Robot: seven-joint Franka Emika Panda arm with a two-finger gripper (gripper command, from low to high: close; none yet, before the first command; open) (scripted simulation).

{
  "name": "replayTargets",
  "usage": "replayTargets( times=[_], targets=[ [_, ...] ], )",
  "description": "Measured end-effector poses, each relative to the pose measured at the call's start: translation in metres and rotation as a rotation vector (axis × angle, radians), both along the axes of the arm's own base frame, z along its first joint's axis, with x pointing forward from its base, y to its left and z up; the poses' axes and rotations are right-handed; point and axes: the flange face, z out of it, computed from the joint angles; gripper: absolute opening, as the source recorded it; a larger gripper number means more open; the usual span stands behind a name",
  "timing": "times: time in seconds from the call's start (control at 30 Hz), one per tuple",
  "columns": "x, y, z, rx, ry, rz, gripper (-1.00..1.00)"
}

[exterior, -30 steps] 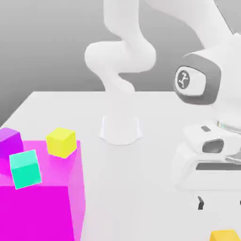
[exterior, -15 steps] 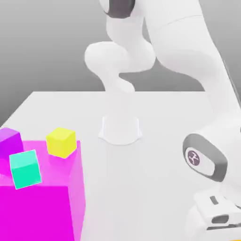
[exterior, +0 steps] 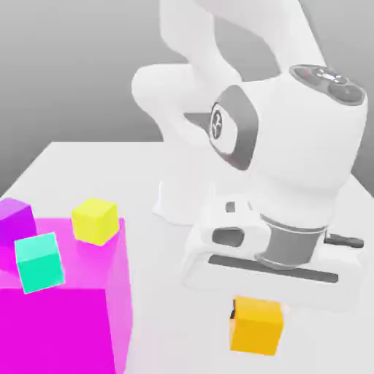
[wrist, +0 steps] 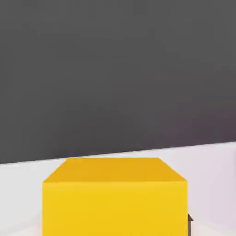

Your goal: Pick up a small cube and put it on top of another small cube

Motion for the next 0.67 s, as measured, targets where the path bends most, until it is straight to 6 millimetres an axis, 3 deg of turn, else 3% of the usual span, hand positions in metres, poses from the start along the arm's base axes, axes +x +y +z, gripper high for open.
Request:
replayTargets(
  times=[0.17, 0.4, 0.47, 0.53, 0.57, 0.67],
  targets=[
    [-0.031, -0.092, 0.062, 0.017, -0.006, -0.159, -1.00],
    [-0.101, -0.166, 0.138, 0.134, -0.039, -0.291, -1.00],
    [-0.108, -0.174, 0.124, 0.151, -0.045, -0.303, -1.00],
    [-0.111, -0.175, 0.096, 0.156, -0.046, -0.306, -1.00],
    [-0.111, -0.176, 0.087, 0.156, -0.046, -0.307, 1.00],
    [-0.111, -0.176, 0.087, 0.156, -0.046, -0.307, 1.00]
  ],
)
